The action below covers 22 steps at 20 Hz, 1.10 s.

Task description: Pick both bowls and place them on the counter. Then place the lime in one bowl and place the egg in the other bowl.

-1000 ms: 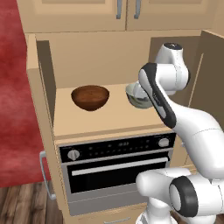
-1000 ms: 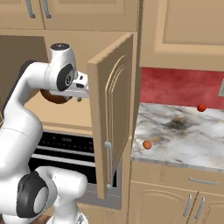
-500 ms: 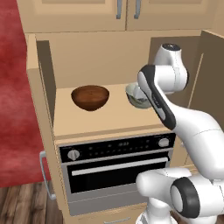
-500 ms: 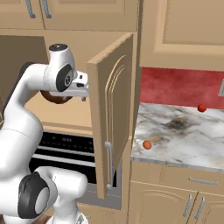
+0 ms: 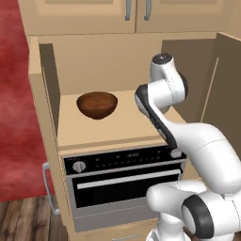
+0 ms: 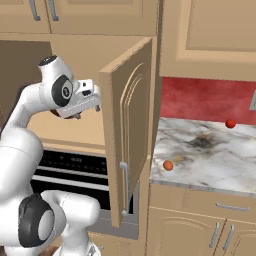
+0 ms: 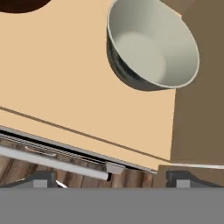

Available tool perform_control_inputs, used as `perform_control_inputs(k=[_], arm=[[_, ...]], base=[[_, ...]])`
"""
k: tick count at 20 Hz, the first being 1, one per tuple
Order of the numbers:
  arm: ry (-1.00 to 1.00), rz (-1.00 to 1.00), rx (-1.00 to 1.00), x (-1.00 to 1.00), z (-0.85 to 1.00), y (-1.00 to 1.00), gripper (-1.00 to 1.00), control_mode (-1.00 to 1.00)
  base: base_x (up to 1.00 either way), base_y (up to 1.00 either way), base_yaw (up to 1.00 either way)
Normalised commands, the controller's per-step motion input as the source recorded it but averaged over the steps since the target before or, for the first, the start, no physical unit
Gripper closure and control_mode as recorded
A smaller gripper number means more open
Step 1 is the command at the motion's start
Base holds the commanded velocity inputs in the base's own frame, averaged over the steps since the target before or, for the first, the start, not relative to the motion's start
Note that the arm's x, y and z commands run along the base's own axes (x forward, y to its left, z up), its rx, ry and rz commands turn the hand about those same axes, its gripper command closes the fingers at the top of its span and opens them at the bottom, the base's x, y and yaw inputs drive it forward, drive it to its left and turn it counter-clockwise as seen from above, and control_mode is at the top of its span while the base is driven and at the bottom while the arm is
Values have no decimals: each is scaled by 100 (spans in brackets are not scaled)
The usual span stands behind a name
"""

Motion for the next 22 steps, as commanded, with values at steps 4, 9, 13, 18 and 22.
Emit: perform_control_inputs(k=[4, 9, 13, 18, 22], arm=[[0, 7, -42, 17, -3, -3, -100, -100], [0, 8, -33, 26, -3, -4, -100, -100], [0, 4, -6, 7, 0, -9, -100, -100], [0, 0, 0, 35, -5, -15, -100, -100], [-1, 1, 0, 38, -20, -4, -100, -100]], base=[[0, 0, 0], [0, 0, 0], [0, 0, 0], [0, 0, 0], [0, 0, 0]])
